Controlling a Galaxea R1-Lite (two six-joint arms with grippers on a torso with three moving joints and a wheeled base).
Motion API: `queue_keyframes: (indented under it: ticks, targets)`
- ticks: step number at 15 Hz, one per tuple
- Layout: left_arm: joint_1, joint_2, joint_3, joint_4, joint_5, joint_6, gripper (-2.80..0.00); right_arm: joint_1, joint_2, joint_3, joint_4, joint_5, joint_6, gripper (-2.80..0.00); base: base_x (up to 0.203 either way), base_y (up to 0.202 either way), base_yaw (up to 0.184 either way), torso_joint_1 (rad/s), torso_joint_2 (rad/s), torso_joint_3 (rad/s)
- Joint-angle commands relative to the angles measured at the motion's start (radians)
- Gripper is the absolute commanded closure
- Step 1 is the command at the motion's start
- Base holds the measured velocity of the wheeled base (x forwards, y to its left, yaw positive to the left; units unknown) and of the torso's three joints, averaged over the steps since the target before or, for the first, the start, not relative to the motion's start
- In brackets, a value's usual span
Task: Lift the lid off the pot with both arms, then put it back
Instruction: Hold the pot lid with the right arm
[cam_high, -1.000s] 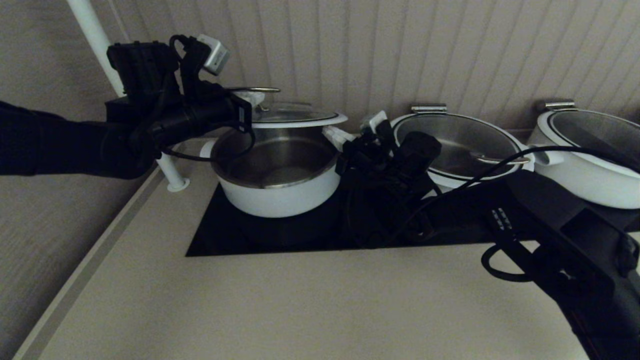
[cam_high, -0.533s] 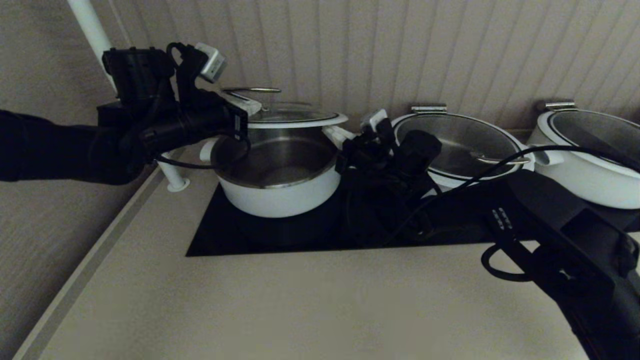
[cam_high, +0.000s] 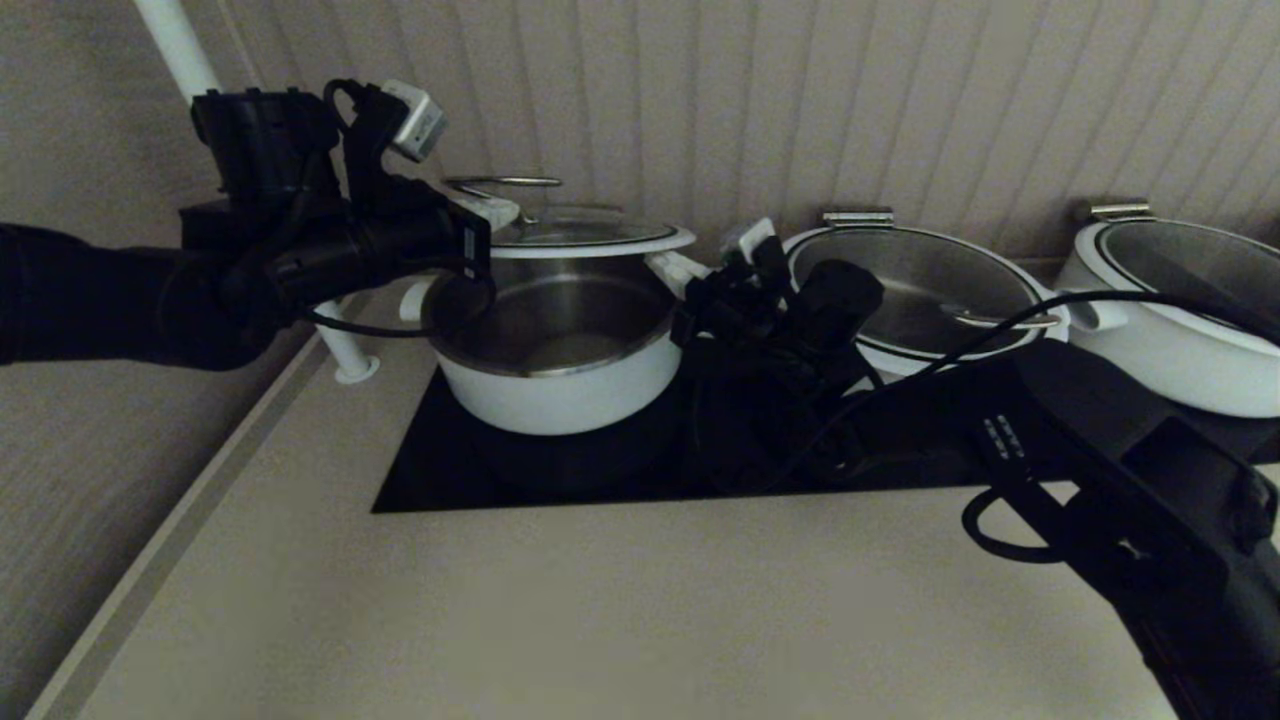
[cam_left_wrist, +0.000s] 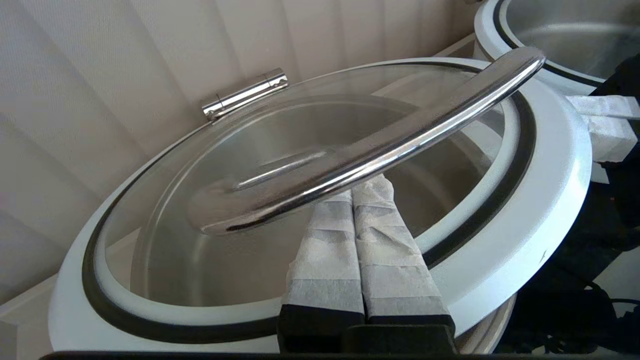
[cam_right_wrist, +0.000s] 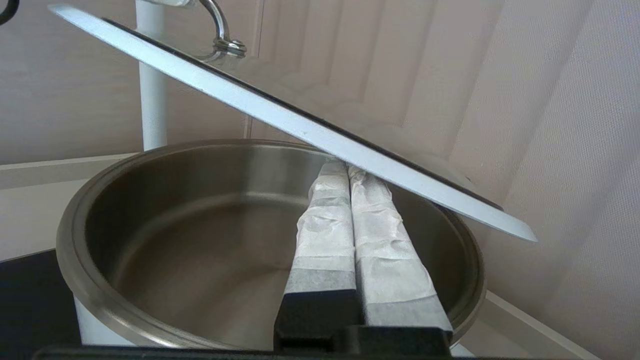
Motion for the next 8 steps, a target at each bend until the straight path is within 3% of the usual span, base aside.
queue_keyframes:
  ticks: [1, 8]
  targets:
    - [0.002, -0.001, -0.001, -0.003, -0.001, 0.001, 0.0, 0.0, 0.0, 0.0, -0.009, 0.003, -0.001, 0.0, 0.0, 0.0, 0.0, 0.0, 0.0, 0.0]
    - [0.002, -0.026, -0.006, 0.035, -0.001, 0.001, 0.0, 0.0, 0.008, 0.0, -0.01, 0.003, -0.001, 0.0, 0.0, 0.0, 0.0, 0.0, 0.0, 0.0]
